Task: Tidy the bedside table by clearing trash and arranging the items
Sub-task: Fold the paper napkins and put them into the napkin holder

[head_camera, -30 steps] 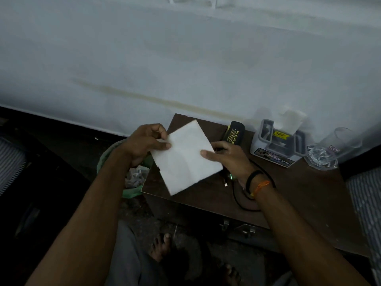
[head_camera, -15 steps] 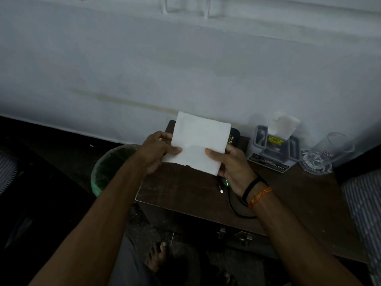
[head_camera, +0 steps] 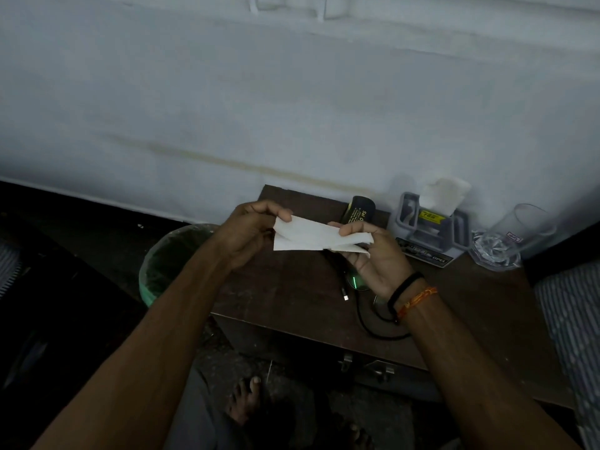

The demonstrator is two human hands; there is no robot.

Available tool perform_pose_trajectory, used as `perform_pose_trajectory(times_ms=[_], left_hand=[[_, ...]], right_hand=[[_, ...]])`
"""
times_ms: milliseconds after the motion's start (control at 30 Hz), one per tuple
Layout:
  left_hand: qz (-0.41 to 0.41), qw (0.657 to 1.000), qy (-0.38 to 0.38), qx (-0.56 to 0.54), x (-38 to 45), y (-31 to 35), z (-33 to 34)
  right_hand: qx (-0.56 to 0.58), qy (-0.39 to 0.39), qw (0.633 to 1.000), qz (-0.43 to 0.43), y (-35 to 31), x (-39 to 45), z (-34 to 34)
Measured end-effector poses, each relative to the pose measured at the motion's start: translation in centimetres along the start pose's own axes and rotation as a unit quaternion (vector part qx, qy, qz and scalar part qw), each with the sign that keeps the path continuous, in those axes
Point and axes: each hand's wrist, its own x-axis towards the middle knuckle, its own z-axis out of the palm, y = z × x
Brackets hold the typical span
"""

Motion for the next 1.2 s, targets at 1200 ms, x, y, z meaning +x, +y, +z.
perform_pose_trajectory(times_ms=[1200], left_hand=[[0.088,0.913,-0.071,0.392,1.4,-1.2,2.1]], right_hand=[[-0.291,0.007,0.948,-0.128,-0.8,0.8,-3.6]])
